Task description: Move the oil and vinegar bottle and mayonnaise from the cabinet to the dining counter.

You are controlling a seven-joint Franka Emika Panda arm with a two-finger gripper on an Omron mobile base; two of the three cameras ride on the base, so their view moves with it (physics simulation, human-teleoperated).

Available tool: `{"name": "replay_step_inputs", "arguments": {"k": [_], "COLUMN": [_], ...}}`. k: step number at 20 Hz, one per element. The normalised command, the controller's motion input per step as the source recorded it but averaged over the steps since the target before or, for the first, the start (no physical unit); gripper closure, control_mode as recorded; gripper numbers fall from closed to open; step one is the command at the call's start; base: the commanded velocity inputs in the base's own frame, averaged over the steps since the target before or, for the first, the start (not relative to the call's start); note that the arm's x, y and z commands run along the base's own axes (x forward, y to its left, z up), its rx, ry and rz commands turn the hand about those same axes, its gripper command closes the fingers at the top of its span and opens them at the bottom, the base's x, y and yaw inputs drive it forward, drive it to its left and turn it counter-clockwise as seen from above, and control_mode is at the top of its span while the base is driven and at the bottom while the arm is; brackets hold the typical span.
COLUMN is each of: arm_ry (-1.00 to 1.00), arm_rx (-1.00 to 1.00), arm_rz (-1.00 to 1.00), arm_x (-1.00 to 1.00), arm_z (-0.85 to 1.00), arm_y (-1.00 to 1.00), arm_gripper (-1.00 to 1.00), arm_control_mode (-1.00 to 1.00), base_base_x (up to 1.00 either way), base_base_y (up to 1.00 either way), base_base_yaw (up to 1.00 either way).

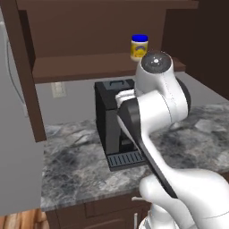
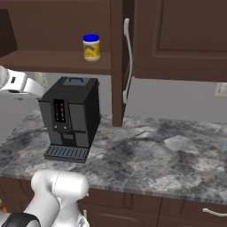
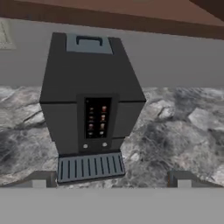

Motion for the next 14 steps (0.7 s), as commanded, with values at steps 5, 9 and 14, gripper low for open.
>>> {"name": "replay_step_inputs", "arguments": {"k": [5,9,14], "arm_ry": [-0.47,-0.4,-0.22], "arm_rx": [0.0,0.04,0.06], "arm_rz": [0.0,0.0,0.0], "arm_x": [0.31,0.54,0.72], "arm_z": [0.87,0.58,0.41], "arm_y": [-0.1,-0.28,-0.21], "arm_gripper": [-1.0,-1.0,-1.0], "arm_control_mode": [-1.0,-1.0,-1.0], "base_base_x": [0.0,0.0,0.0], "base_base_y": [0.0,0.0,0.0], "base_base_yaw": [0.0,0.0,0.0]}}
